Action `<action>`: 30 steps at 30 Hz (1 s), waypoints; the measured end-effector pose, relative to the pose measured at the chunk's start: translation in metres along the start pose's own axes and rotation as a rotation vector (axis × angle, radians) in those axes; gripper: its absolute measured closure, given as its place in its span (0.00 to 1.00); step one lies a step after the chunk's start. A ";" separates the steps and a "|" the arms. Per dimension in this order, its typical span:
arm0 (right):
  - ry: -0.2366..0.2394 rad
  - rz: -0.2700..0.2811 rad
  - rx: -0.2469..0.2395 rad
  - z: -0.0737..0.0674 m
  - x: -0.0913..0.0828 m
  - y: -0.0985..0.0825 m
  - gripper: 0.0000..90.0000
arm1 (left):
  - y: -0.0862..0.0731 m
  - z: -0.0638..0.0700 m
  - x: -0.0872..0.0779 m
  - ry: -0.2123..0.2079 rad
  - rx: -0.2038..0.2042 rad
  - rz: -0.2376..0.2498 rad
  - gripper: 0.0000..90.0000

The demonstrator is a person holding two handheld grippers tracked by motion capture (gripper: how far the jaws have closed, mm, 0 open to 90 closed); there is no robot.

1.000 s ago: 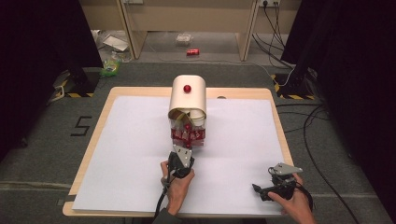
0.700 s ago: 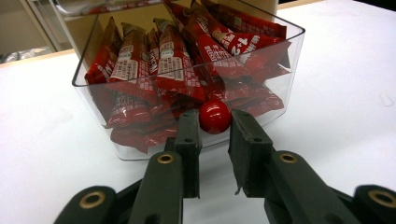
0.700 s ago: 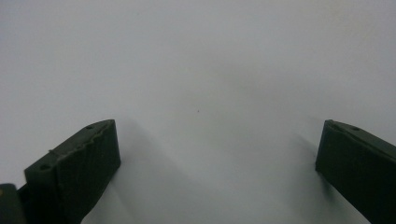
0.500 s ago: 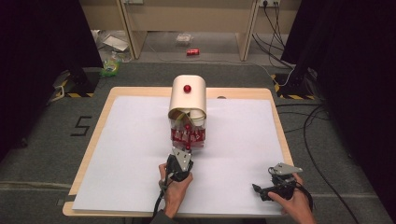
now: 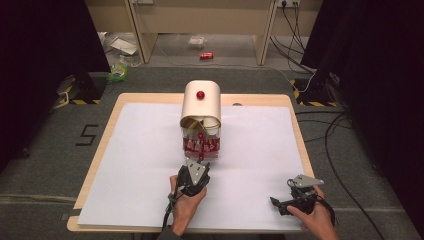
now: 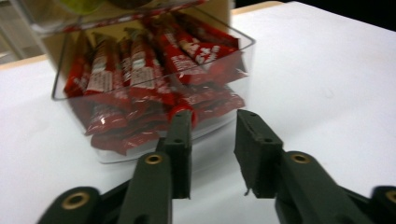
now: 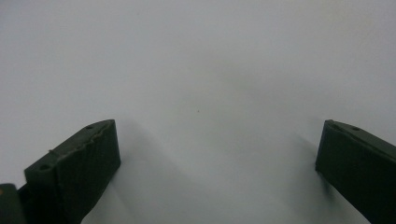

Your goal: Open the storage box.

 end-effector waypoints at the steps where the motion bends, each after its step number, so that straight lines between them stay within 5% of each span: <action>1: 0.001 0.000 0.000 0.000 0.000 0.000 0.00 | 0.000 -0.003 -0.003 -0.018 -0.021 0.019 0.67; 24: 0.002 -0.001 0.001 0.000 0.000 0.000 0.00 | 0.013 -0.016 -0.006 -0.161 -0.041 0.041 0.30; 30: 0.002 -0.001 0.003 0.000 0.000 0.000 0.00 | 0.017 -0.014 -0.007 -0.209 -0.002 0.042 0.22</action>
Point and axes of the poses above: each handheld gripper's, and its own axes: x roughly forward along the jaws, y roughly out of its top, z roughly to its right, the point moved 3 cm from there along x, roughly forward along the jaws, and after that the axes turned 5 degrees about z, right-handed, at the moved point
